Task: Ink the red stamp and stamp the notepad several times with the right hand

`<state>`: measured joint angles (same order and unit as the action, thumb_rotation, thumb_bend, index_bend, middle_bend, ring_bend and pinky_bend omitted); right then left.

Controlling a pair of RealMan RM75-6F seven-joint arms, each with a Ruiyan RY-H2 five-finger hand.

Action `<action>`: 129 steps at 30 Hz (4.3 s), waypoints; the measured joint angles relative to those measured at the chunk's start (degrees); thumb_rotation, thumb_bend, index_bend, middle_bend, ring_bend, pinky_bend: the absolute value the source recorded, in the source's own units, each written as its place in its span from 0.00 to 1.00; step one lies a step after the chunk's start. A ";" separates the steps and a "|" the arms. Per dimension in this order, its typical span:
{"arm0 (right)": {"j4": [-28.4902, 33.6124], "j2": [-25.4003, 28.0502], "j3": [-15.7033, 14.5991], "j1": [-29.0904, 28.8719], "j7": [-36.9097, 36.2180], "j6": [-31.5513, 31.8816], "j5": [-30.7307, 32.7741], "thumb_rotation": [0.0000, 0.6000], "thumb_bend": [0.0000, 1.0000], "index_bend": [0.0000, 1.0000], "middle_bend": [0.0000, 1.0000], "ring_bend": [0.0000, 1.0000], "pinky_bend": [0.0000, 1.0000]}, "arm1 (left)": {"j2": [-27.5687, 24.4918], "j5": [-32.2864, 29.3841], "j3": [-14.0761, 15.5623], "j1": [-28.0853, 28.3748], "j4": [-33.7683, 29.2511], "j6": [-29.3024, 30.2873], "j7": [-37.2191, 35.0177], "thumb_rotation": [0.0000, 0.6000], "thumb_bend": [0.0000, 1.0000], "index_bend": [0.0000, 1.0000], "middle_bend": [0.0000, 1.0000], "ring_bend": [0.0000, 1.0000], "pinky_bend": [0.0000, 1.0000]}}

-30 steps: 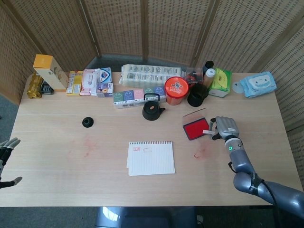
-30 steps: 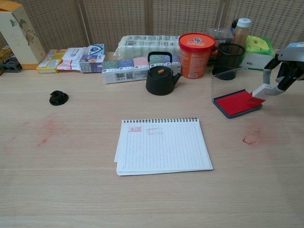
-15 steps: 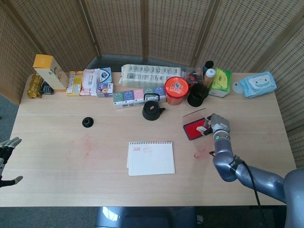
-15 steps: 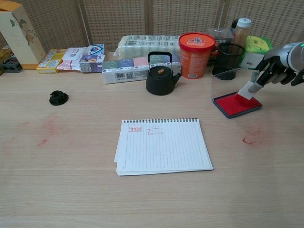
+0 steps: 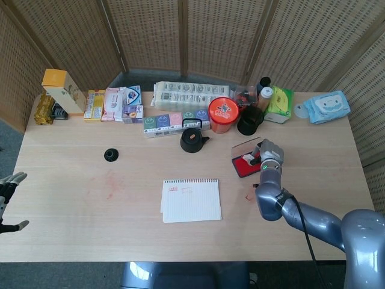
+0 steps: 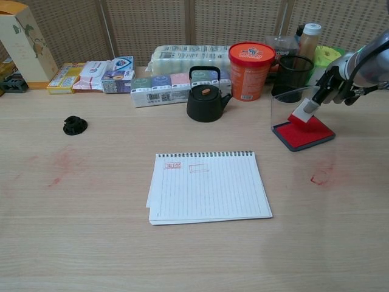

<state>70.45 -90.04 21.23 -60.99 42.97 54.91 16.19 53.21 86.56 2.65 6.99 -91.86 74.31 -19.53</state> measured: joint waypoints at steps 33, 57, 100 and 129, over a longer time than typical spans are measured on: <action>-9.44 -8.18 8.79 1.45 13.98 2.70 0.76 1.00 0.60 0.74 1.00 1.00 1.00 | -0.06 -0.79 0.07 0.67 0.16 -1.56 -0.36 1.00 0.00 0.00 0.00 0.00 0.01; 11.95 0.61 12.35 5.65 12.17 11.38 -5.76 1.00 0.60 0.76 1.00 1.00 1.00 | -0.58 0.59 0.71 0.38 0.20 -0.83 -1.49 1.00 0.00 0.00 0.00 0.00 0.01; 23.68 -11.87 5.24 -1.59 6.48 19.98 -13.68 1.00 0.60 0.76 1.00 1.00 1.00 | -1.09 0.77 0.96 0.60 0.81 -1.16 -3.53 1.00 0.00 0.00 0.00 0.00 0.01; 13.41 -18.01 5.29 -0.26 7.46 16.47 -14.84 1.00 0.60 0.77 1.00 1.00 1.00 | -1.05 0.25 0.94 0.74 0.59 -1.70 -3.10 1.00 0.00 0.00 0.00 0.00 0.01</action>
<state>83.86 -108.04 26.51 -61.24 50.44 71.38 1.35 52.16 86.81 3.60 7.73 -91.26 72.60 -22.63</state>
